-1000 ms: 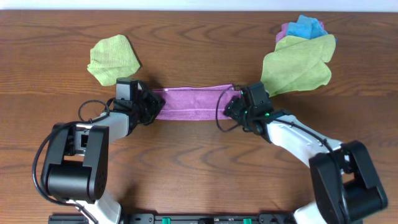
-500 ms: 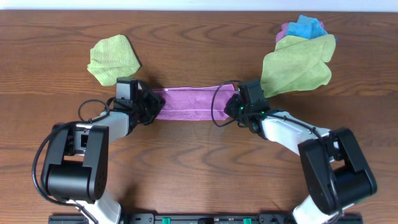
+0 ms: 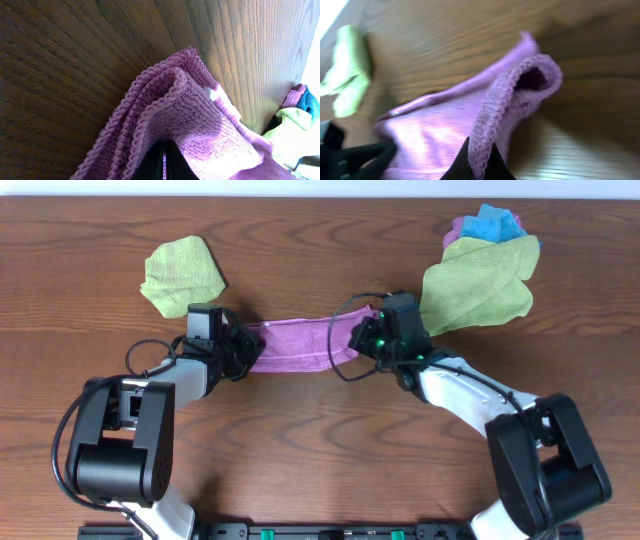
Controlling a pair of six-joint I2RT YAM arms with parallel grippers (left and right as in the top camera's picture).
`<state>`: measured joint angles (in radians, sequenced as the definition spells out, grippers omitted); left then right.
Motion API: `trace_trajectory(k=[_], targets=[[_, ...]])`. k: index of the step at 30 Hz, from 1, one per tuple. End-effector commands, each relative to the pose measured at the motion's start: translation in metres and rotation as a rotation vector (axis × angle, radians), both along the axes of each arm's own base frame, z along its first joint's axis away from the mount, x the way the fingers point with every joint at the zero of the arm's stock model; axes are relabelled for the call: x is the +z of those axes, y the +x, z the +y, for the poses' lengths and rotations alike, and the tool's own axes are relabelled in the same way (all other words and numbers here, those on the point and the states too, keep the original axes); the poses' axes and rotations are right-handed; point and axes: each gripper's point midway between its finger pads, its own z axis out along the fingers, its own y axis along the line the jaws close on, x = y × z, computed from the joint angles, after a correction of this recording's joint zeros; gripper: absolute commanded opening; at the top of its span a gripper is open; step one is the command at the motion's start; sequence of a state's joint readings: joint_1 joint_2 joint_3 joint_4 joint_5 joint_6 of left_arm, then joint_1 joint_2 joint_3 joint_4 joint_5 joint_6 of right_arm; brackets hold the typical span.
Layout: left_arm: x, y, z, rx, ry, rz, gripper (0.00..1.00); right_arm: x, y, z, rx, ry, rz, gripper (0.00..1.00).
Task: Fold the cloth
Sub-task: 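Fold the strip's right end left toward the left gripper with the right gripper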
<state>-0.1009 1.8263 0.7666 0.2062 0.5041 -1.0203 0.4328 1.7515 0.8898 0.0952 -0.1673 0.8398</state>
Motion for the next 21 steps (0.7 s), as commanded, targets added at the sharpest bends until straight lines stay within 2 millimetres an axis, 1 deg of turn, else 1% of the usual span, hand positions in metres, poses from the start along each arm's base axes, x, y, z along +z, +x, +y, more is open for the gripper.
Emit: trace_trajectory(k=[1, 5, 7, 13, 17, 21], targets=[[-0.012, -0.005, 0.006, 0.007, 0.043, 0.030, 0.06, 0.027, -0.002, 0.032, 0.098, 0.025, -0.066, 0.01], [-0.012, -0.005, 0.006, 0.007, 0.043, 0.029, 0.06, 0.043, -0.005, 0.060, 0.169, 0.029, -0.116, 0.01], [-0.012, -0.005, 0.006, 0.007, 0.043, 0.029, 0.06, 0.046, -0.007, 0.070, 0.188, 0.034, -0.124, 0.01], [-0.008, -0.001, 0.005, 0.001, 0.040, 0.016, 0.05, 0.044, -0.007, 0.094, 0.241, 0.029, -0.132, 0.01], [0.000, 0.007, 0.003, -0.024, 0.041, -0.018, 0.06, 0.046, -0.003, 0.118, 0.314, 0.053, -0.139, 0.01], [0.003, 0.009, 0.004, -0.027, 0.031, -0.028, 0.06, 0.043, -0.001, 0.135, 0.361, 0.060, -0.130, 0.01]])
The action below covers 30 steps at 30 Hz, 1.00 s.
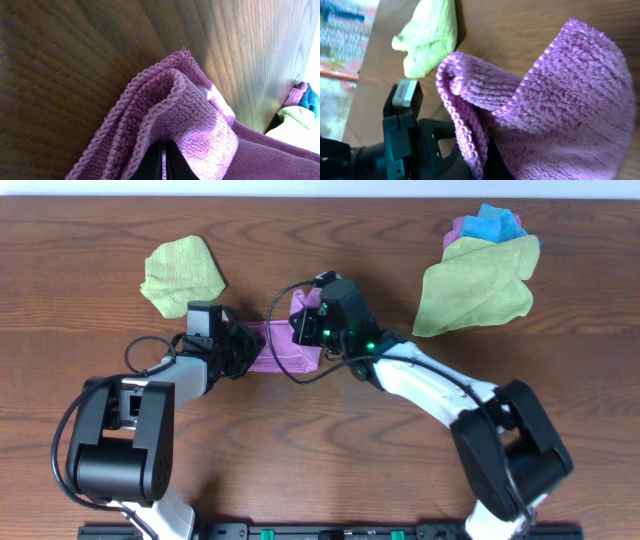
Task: Fold the cloth
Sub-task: 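Fold the strip's right end left toward the left gripper with the right gripper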
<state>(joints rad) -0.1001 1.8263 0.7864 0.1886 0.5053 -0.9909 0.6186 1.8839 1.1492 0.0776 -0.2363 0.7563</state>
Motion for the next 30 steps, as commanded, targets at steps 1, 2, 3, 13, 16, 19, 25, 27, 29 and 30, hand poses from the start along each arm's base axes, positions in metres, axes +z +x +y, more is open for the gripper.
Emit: trace_trajectory(k=[1, 2, 3, 13, 16, 19, 25, 27, 29, 30], targets=[[-0.001, 0.006, 0.005, -0.005, 0.018, -0.012, 0.06, 0.003, -0.002, 0.022, 0.083, 0.011, -0.010, 0.01], [0.000, 0.006, 0.005, -0.004, 0.017, -0.012, 0.06, 0.003, -0.002, 0.028, 0.100, 0.017, -0.008, 0.01], [0.000, 0.006, 0.006, -0.003, 0.015, -0.012, 0.06, 0.002, -0.003, 0.032, 0.109, 0.020, -0.006, 0.01], [0.011, 0.014, 0.027, -0.020, 0.013, -0.068, 0.06, -0.001, -0.014, 0.051, 0.171, 0.024, 0.001, 0.01], [0.015, 0.014, 0.030, -0.036, -0.004, -0.064, 0.06, -0.002, -0.017, 0.054, 0.187, 0.016, -0.006, 0.01], [0.023, 0.019, 0.031, -0.060, 0.005, -0.077, 0.06, -0.002, -0.018, 0.055, 0.193, 0.012, -0.011, 0.01], [0.048, 0.033, 0.047, -0.118, 0.155, -0.105, 0.05, -0.011, -0.020, 0.058, 0.201, -0.005, -0.003, 0.01], [0.054, 0.035, 0.056, -0.124, 0.215, -0.098, 0.06, -0.016, -0.022, 0.061, 0.209, -0.006, 0.004, 0.01], [0.058, 0.037, 0.063, -0.119, 0.251, -0.097, 0.06, -0.019, -0.023, 0.066, 0.219, -0.004, 0.005, 0.01], [0.061, 0.037, 0.066, -0.116, 0.260, -0.098, 0.06, -0.021, -0.022, 0.069, 0.222, -0.004, 0.006, 0.01]])
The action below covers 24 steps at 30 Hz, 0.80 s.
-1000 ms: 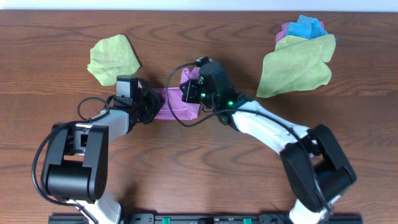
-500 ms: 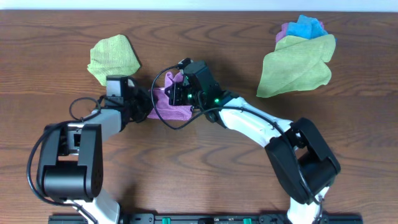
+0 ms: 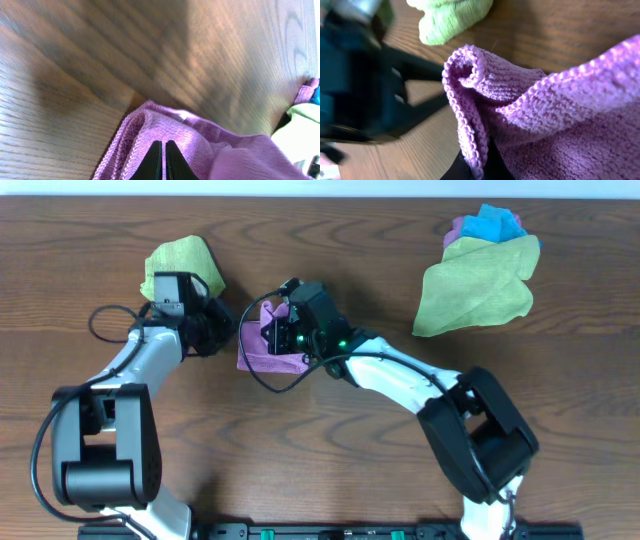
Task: Fold the cloth
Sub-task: 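Fold the strip's right end left toward the left gripper with the right gripper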
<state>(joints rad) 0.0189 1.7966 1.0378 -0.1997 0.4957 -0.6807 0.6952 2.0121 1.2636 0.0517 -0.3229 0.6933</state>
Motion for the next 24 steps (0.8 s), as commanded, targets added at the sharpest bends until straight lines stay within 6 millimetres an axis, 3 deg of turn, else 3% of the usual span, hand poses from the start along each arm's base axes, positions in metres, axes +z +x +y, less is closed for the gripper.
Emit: trace_trajectory(k=[1, 11, 17, 20, 24], targets=[[0.018, 0.011, 0.020, -0.001, 0.103, -0.068, 0.06, 0.001, -0.003, 0.018, 0.049, 0.012, -0.015, 0.01], [0.026, 0.014, 0.060, 0.094, 0.117, -0.078, 0.06, -0.018, -0.007, 0.037, 0.083, 0.006, 0.018, 0.01], [0.027, 0.014, 0.073, 0.125, 0.118, -0.078, 0.06, -0.024, -0.011, 0.042, 0.096, 0.002, 0.026, 0.04], [0.027, 0.015, 0.074, 0.127, 0.119, -0.079, 0.06, -0.027, -0.013, 0.043, 0.099, 0.000, 0.030, 0.27], [0.027, 0.015, 0.074, 0.127, 0.119, -0.079, 0.06, -0.026, -0.014, 0.044, 0.108, 0.004, 0.033, 0.68]])
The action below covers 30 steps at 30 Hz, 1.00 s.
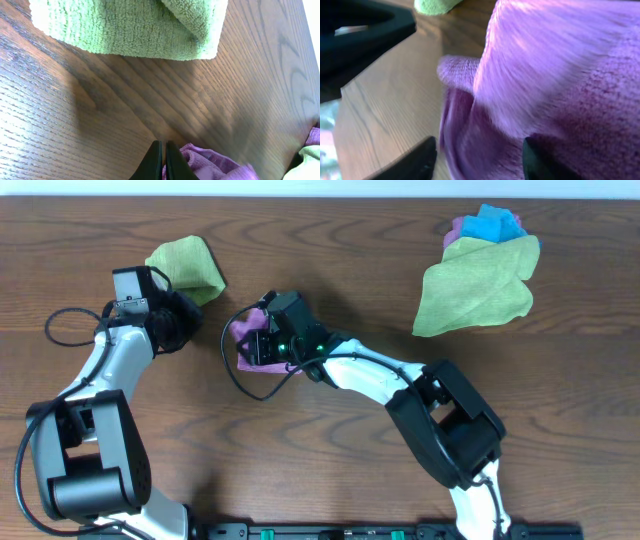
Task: Fold the cloth
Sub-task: 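Fold the strip's right end left toward the left gripper with the right gripper, then release the folded cloth and retract the right gripper to rest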
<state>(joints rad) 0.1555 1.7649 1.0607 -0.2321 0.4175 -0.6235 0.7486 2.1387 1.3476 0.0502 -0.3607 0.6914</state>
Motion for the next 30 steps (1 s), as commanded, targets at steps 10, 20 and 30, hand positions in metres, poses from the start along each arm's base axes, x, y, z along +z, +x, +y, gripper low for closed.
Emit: trace_trajectory(k=[10, 20, 30], targets=[[0.022, 0.008, 0.004, -0.007, 0.024, -0.059, 0.06, 0.038, -0.005, 0.023, 0.133, 0.137, 0.002, 0.99], [0.060, 0.000, 0.017, 0.033, 0.032, -0.120, 0.25, 0.106, 0.005, -0.022, 0.267, 0.052, -0.193, 0.99], [0.058, -0.018, 0.002, 0.036, -0.060, -0.043, 0.45, 0.139, -0.018, -0.179, 0.136, -0.429, -0.196, 0.94]])
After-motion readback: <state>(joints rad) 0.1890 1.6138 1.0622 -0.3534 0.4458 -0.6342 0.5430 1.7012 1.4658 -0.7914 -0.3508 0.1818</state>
